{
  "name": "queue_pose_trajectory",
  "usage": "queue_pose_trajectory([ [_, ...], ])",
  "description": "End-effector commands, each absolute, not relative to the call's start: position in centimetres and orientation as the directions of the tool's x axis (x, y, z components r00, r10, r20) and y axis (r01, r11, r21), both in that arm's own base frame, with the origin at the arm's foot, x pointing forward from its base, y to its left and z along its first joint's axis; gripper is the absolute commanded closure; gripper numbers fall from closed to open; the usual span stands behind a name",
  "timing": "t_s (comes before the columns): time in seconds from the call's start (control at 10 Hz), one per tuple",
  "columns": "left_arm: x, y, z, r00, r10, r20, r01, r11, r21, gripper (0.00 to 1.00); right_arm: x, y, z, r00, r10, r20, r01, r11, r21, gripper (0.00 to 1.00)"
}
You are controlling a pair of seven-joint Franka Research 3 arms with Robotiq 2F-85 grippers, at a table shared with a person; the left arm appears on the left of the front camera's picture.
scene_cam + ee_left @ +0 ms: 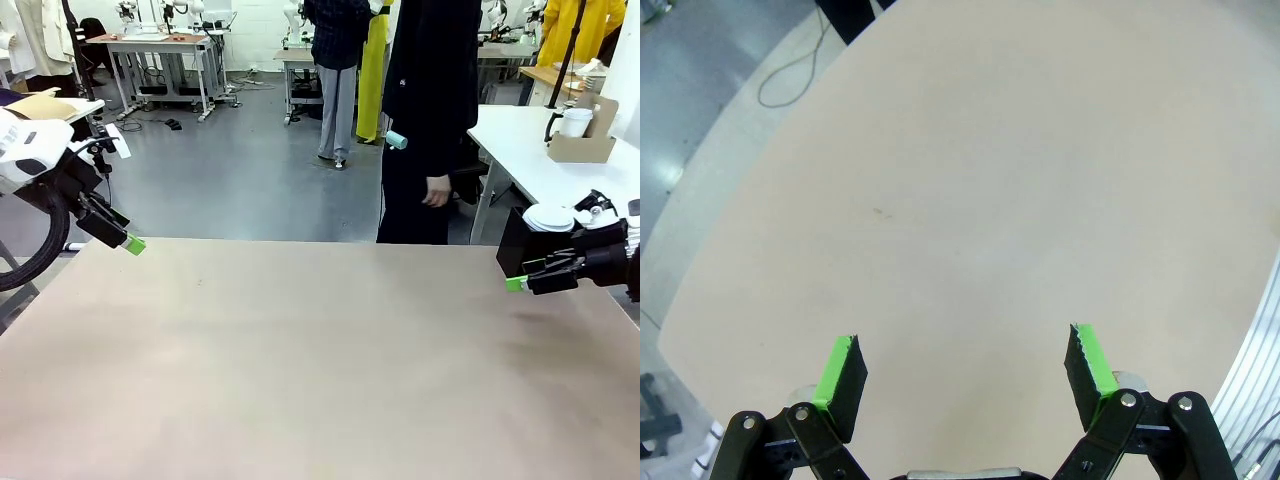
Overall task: Pour a drink into a cup and package it in a carrier.
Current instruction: Insert the held 600 ml Paper Cup into the Cup Carrier.
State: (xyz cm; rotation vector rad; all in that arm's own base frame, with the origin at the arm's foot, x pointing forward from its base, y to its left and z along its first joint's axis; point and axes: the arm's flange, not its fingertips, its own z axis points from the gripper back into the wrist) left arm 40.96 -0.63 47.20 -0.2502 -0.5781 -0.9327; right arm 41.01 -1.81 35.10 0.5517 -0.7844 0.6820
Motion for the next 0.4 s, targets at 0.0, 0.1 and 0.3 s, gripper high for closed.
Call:
queue_pose_trajectory([
  [0.0, 40.86, -0.67, 47.36, 0.464, -0.667, 0.582, 0.810, 0.586, 0.026, 0.00, 40.94, -2.08, 35.20, 0.516, 0.347, 0.783, -0.734, 0.650, 0.196, 0.00],
  [0.1, 40.86, -0.67, 47.36, 0.464, -0.667, 0.582, 0.810, 0.586, 0.026, 0.00, 40.94, -2.08, 35.20, 0.516, 0.347, 0.783, -0.734, 0.650, 0.196, 0.00],
  [0.3, 40.86, -0.67, 47.36, 0.464, -0.667, 0.582, 0.810, 0.586, 0.026, 0.00, 40.94, -2.08, 35.20, 0.516, 0.347, 0.783, -0.734, 0.650, 0.196, 0.00],
])
